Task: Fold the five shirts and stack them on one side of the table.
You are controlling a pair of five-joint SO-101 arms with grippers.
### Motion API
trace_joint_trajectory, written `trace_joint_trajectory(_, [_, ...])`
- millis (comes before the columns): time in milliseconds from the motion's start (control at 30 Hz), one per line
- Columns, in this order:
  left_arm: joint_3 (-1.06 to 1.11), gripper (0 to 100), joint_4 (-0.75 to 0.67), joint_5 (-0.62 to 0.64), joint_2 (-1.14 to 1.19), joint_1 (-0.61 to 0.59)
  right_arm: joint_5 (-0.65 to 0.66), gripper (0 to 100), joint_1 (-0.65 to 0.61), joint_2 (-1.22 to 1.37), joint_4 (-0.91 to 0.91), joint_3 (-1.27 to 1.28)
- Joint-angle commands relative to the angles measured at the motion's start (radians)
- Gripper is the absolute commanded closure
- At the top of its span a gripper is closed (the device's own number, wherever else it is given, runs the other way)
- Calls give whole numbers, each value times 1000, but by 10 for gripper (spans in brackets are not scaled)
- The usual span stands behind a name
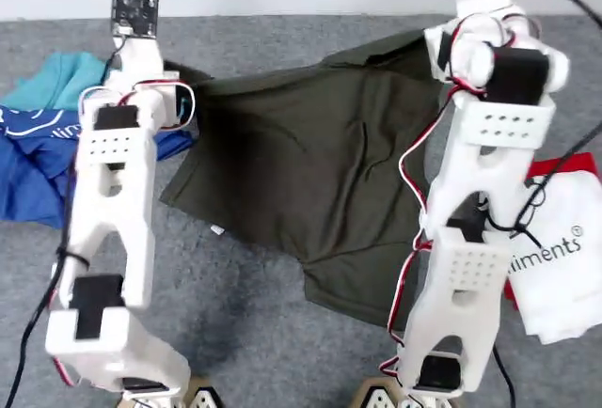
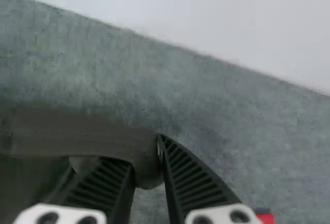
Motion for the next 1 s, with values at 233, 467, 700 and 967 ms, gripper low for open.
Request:
trace_joint_trajectory(233, [-36,988,347,-12,-213,-117,25,990,-18,-633,39,836])
trace_joint_trajectory(467, [-35,988,514,-81,-207,-104,130,989,-30,-1084,8,1528])
trace_joint_trajectory(700, [97,988,545,-86,-207,-77,204,989,-30,-1406,-79,2027])
trace_joint_trajectory(967, [263,988,470,-143,-209,-77,311,989,-33,-1612,-104,2303])
